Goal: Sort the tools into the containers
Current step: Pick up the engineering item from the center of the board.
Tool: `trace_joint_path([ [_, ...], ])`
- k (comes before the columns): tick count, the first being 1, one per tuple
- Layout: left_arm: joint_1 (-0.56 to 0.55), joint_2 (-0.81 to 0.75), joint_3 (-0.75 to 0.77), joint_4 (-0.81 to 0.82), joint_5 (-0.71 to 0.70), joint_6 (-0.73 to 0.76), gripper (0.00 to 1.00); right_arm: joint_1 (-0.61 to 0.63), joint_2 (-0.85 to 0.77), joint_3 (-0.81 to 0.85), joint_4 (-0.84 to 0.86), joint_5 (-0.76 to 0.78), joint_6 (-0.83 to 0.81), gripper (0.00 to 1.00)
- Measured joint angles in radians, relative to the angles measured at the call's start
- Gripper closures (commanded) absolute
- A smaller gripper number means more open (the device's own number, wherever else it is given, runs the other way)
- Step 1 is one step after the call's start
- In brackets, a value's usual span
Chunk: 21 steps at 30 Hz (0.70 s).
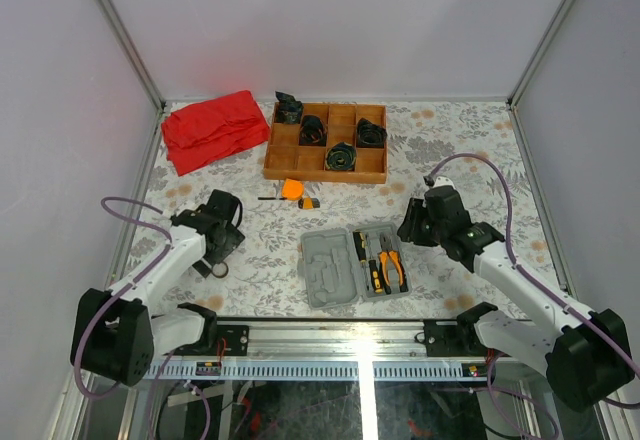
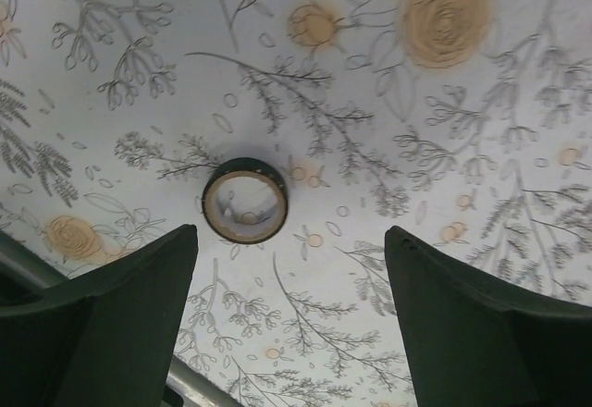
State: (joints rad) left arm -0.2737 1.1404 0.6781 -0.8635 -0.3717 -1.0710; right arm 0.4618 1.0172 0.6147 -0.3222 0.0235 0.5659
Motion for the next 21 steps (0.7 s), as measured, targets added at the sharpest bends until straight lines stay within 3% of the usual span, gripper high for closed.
trace_joint_path([
  [16,0.0,0.079,-0.041,-0.01,-0.013,-0.081,0.24,0.0,0.032,-0.011,0.033,-0.053,0.034,0.52],
  [21,0.0,0.096,-0.091,0.031,-0.001,-0.09,0.41,0.0,0.033,-0.011,0.044,-0.061,0.036,0.51],
])
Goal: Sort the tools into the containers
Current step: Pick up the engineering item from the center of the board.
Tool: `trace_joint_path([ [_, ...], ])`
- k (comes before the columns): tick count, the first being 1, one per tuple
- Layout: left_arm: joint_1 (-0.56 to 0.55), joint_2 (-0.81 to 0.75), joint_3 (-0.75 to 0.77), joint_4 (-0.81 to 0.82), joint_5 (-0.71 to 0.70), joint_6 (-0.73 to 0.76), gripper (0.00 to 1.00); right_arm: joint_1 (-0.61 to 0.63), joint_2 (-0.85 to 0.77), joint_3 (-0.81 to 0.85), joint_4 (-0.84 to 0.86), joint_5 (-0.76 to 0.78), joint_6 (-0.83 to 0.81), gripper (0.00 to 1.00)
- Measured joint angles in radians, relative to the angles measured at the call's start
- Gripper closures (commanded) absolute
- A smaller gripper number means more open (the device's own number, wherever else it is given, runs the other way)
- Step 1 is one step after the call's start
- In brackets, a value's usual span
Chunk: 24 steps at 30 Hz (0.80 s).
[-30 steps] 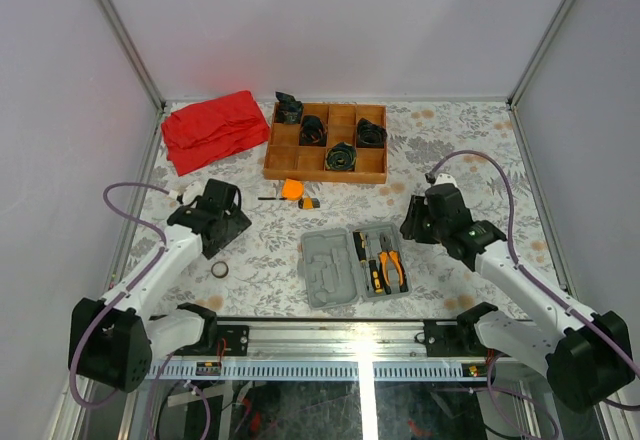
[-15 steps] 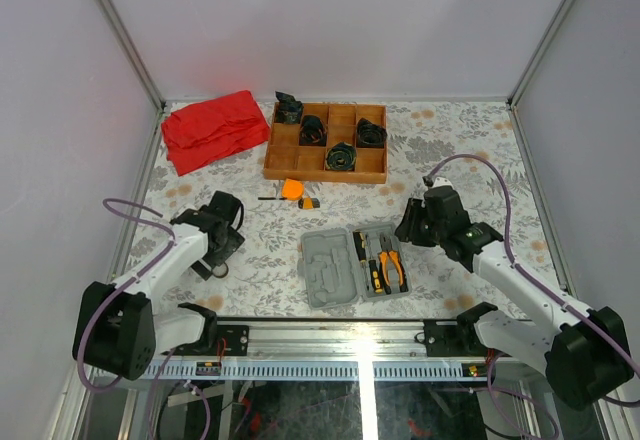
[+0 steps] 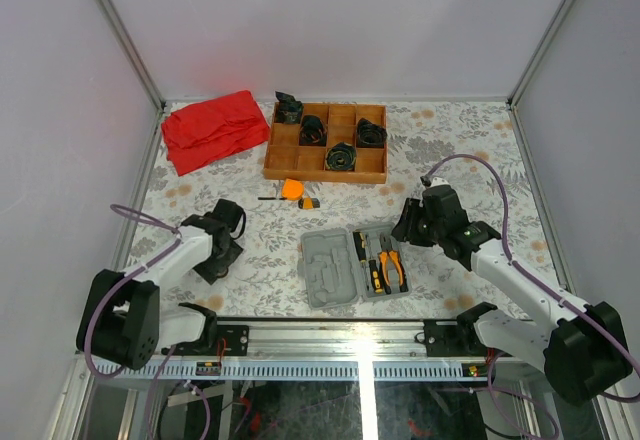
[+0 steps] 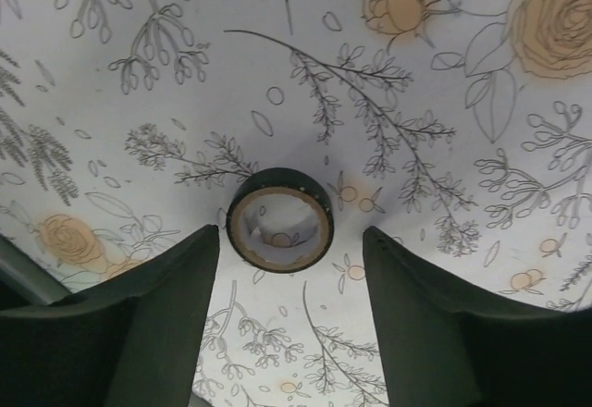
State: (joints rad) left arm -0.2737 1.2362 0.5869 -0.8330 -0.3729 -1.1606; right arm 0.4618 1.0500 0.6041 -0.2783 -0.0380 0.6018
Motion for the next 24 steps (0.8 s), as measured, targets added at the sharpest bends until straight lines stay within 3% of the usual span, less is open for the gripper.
trace_joint_path([
  [7,0.0,-0.023,-0.028,0.077,0.018,0.001,0.63,0.0,0.004,0.0,0.0,-0.008,0.001,0.51],
  [11,0.0,-0.056,-0.048,0.099,0.027,0.032,0.7,0.0,0.007,0.0,0.0,-0.009,0.001,0.51],
  [20,-0.017,-0.167,-0.075,0.176,0.109,0.164,0.71,0.0,0.007,0.0,-0.001,-0.008,0.001,0.51],
  [24,-0.138,-0.138,0.002,0.186,0.105,0.256,0.71,0.0,0.007,0.0,-0.001,-0.008,0.001,0.51],
])
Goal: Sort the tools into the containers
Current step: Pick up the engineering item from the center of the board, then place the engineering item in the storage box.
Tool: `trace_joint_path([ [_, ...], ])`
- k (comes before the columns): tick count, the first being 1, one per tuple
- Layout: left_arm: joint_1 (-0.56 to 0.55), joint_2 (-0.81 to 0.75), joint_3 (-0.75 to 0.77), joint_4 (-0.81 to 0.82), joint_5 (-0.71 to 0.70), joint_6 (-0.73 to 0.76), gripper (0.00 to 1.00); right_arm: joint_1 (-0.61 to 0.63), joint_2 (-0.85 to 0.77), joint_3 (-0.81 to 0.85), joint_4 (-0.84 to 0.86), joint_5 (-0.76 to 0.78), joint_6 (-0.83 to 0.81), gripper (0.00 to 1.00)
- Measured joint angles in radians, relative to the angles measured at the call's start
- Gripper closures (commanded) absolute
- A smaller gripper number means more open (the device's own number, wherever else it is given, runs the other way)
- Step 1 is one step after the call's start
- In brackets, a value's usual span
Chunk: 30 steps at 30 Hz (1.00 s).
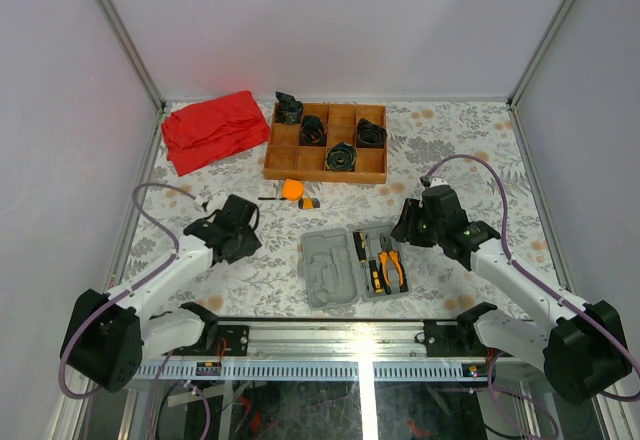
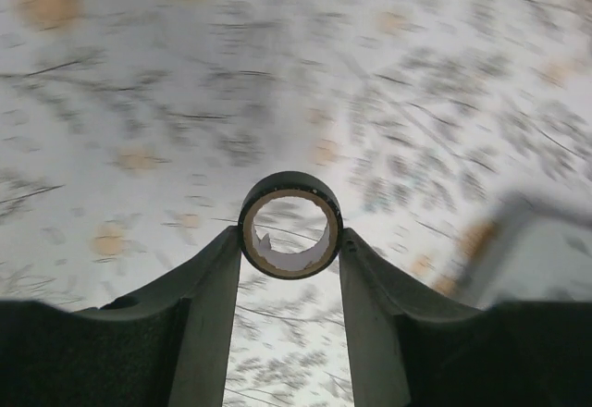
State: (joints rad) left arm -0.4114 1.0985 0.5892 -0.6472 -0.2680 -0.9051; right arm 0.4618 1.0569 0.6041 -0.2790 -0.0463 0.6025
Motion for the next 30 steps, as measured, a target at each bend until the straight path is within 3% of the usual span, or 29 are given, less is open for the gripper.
trace_joint_path([
  [17,-0.59,0.221,0.18,0.143,0.148,0.08,0.69,0.0,-0.002,0.0,-0.016,0.002,0.0,0.5],
  [30,-0.729,0.336,0.224,0.124,0.145,0.061,0.68,0.0,-0.012,0.0,-0.026,0.002,0.0,0.5],
])
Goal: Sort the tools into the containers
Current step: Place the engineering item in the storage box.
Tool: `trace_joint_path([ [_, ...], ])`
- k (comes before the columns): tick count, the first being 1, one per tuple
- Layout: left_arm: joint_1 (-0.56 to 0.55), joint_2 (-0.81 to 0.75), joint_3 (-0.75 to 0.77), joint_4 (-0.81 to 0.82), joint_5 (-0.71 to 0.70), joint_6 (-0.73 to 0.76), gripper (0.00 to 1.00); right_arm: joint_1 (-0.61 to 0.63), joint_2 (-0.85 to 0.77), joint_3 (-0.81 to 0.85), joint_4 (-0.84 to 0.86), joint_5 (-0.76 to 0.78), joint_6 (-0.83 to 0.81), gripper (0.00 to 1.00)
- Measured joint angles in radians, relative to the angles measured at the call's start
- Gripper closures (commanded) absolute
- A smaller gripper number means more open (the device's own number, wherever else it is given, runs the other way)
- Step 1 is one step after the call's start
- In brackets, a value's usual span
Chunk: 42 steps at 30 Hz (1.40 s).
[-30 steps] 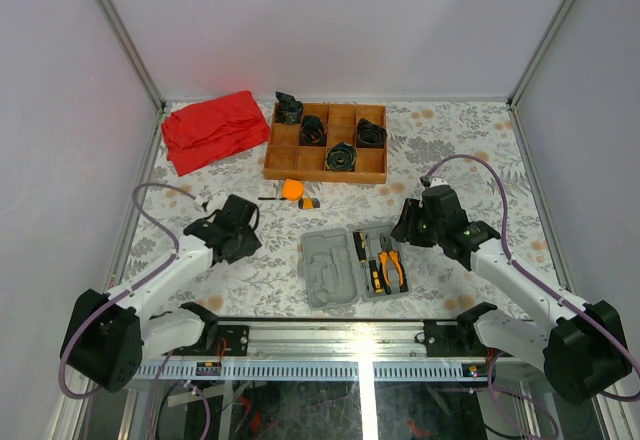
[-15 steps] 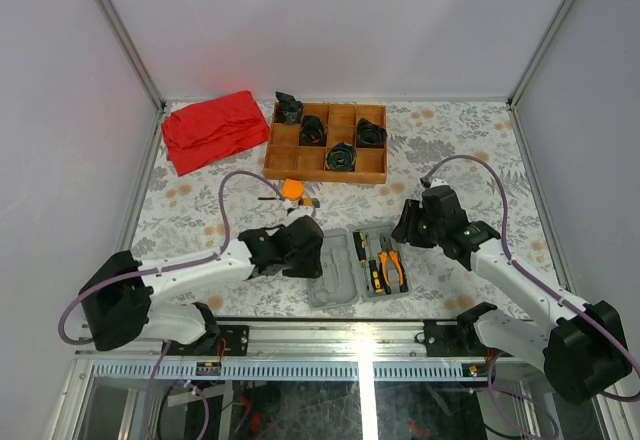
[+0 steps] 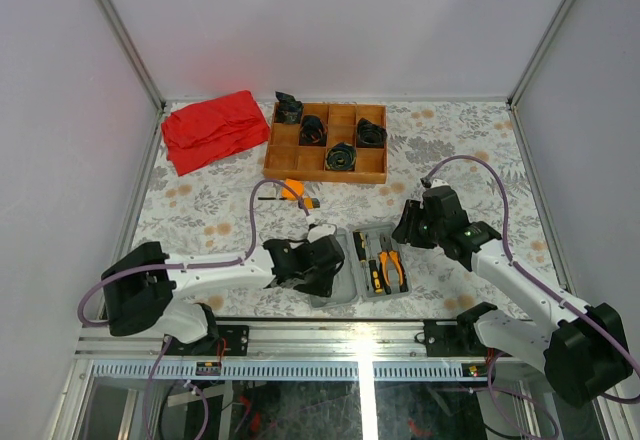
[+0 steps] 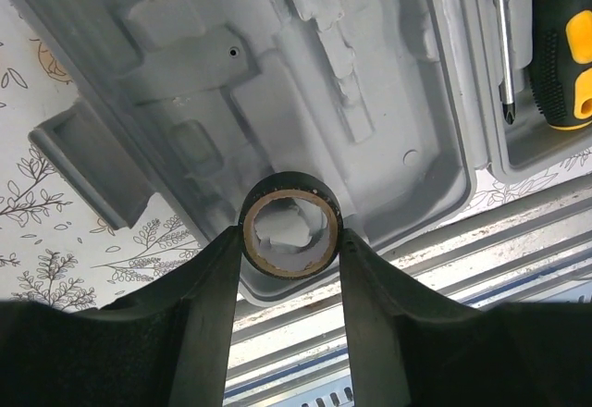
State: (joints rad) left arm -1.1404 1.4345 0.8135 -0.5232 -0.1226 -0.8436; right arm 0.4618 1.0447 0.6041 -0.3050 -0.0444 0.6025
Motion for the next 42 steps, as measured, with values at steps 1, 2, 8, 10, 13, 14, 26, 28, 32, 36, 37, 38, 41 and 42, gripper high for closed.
trace_joint_path([
  [1,-0.005,0.003,0.005,-0.008,-0.003,-0.001,0.67,0.0,0.0,0.0,0.0,0.0,0.0,0.5],
  [2,-0.009,0.005,0.008,-0.013,-0.006,-0.003,0.67,0.0,0.0,0.0,0.0,0.0,0.0,0.5],
  [8,-0.021,0.005,0.012,-0.049,-0.016,-0.018,0.65,0.0,0.0,-0.001,0.002,-0.001,0.0,0.5],
  [10,-0.024,0.005,0.012,-0.055,-0.016,-0.023,0.65,0.0,0.0,-0.004,0.003,-0.001,0.0,0.5],
  [13,-0.027,0.006,0.013,-0.057,-0.016,-0.027,0.64,0.0,0.0,-0.009,0.003,-0.001,0.001,0.5],
  [14,-0.031,0.006,0.012,-0.057,-0.016,-0.03,0.64,0.0,0.0,-0.01,0.003,-0.001,0.0,0.5],
  [26,-0.05,0.024,0.029,-0.077,-0.016,-0.034,0.46,0.0,0.0,-0.014,0.003,-0.001,0.001,0.5],
  [28,-0.05,0.024,0.043,-0.093,-0.02,-0.034,0.44,0.0,0.0,-0.014,0.003,-0.001,0.001,0.5],
  [32,-0.05,0.008,0.06,-0.12,-0.032,-0.034,0.43,0.0,0.0,-0.014,0.003,-0.001,0.0,0.5],
  [36,-0.05,-0.03,0.062,-0.132,-0.047,-0.034,0.44,0.0,-0.001,-0.014,-0.002,0.001,0.0,0.5],
  [37,-0.05,-0.039,0.062,-0.132,-0.052,-0.034,0.44,0.0,-0.003,-0.014,-0.005,0.002,0.0,0.5],
  [38,-0.05,-0.05,0.062,-0.133,-0.061,-0.034,0.45,0.0,-0.006,-0.014,-0.005,0.002,0.0,0.5],
  [41,-0.05,-0.088,0.061,-0.134,-0.084,-0.037,0.45,0.0,-0.026,-0.014,0.001,0.0,0.0,0.51],
  [42,-0.048,-0.103,0.06,-0.132,-0.09,-0.038,0.45,0.0,-0.032,-0.014,0.005,0.0,-0.001,0.51],
])
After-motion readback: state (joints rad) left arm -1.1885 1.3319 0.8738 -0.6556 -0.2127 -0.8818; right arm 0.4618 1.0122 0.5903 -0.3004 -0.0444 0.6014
